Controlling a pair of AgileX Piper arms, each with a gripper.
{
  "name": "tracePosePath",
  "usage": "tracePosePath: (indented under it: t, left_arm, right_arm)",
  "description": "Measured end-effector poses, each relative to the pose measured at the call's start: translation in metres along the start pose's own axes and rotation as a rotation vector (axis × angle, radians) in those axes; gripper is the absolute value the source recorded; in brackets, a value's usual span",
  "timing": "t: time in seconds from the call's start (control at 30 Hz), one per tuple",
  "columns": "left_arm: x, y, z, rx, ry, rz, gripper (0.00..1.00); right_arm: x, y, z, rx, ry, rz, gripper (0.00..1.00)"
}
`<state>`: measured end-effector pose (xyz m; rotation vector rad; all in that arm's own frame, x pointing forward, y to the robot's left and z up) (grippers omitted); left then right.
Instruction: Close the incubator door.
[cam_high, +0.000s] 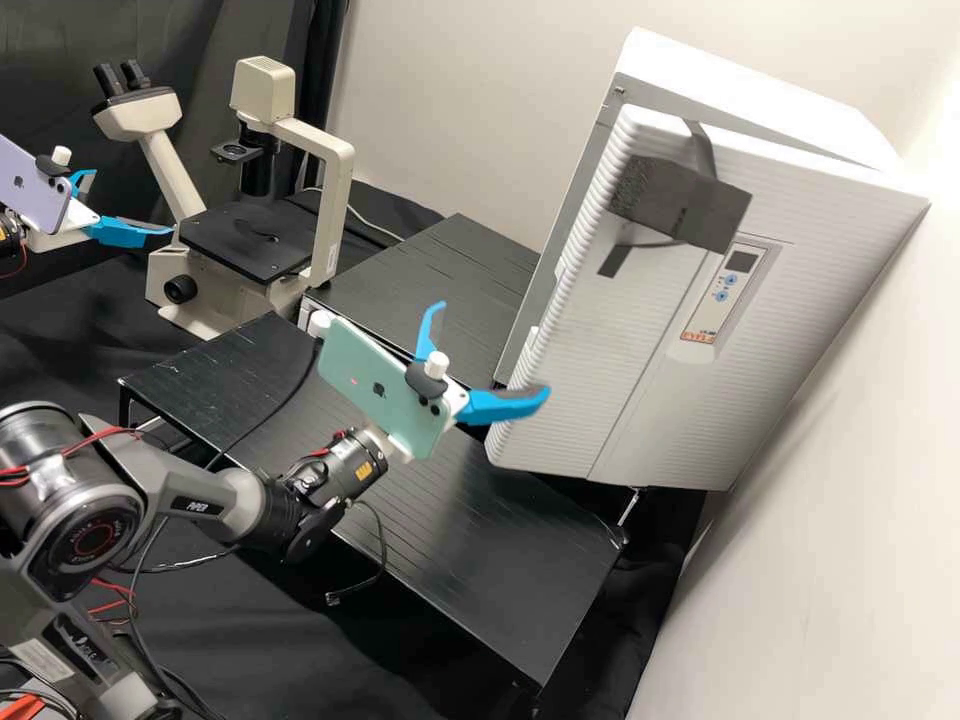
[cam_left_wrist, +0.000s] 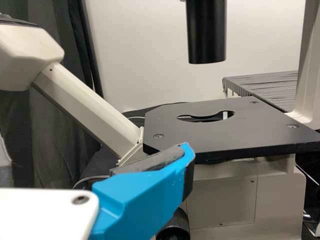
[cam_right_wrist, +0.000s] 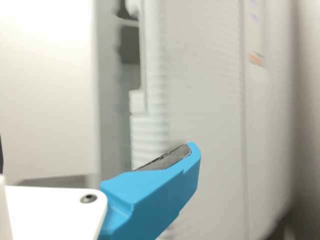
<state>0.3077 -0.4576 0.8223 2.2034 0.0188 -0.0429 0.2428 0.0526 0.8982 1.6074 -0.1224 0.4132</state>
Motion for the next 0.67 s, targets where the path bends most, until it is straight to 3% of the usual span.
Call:
tracePosePath:
  t: [0.33, 0.43, 0.57, 0.67]
  left_arm:
    - [0.000, 0.000, 0.000, 0.000, 0.000, 0.000, 1.00]
    - [0.000, 0.000, 0.000, 0.000, 0.000, 0.000, 1.00]
    - [0.000, 0.000, 0.000, 0.000, 0.000, 0.000, 1.00]
    - [0.000, 0.000, 0.000, 0.000, 0.000, 0.000, 1.00]
  right_arm:
    - [0.015, -0.018, -0.007, 0.011, 0.050, -0.073, 1.00]
    - [0.015, -0.023, -0.006, 0.038, 0.029, -0.062, 1.00]
    - [0.011, -0.028, -0.003, 0.047, 0.040, -0.060, 1.00]
    - [0.007, -0.030, 0.000, 0.096, 0.036, -0.079, 1.00]
